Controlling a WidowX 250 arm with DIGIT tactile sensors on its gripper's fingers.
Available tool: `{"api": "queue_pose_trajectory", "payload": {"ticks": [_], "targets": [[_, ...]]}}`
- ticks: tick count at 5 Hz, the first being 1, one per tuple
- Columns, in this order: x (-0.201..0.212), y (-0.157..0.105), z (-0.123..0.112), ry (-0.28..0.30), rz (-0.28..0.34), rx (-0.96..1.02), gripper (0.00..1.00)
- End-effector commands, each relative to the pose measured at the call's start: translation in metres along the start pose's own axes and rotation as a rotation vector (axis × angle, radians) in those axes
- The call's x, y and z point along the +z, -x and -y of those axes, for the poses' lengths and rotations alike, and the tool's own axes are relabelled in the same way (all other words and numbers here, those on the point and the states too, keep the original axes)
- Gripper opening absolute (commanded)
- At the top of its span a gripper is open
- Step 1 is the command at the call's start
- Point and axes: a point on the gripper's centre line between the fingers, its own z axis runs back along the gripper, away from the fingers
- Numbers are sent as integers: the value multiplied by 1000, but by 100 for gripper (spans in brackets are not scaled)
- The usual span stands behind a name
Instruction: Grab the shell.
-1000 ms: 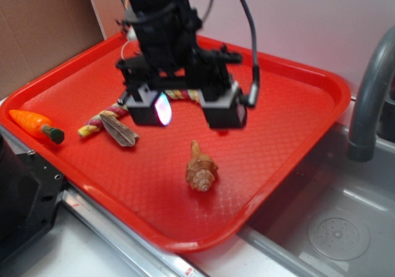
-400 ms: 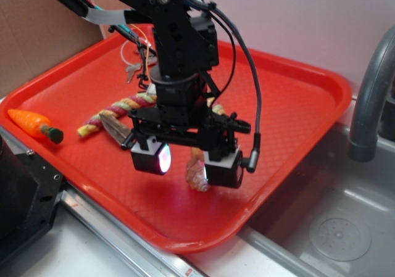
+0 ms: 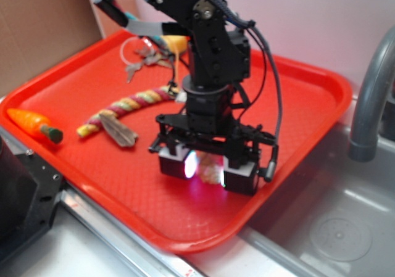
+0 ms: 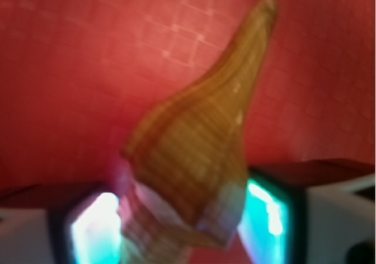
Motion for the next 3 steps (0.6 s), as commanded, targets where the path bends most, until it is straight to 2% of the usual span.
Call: {"api": "queue_pose_trajectory", "payload": {"ticks": [1,2,3], "targets": [[65,-8,-7,79,215,-341,0],[119,-7,-31,-1,357,-403,0],[170,-15,-62,-33,308,-556,0]]}}
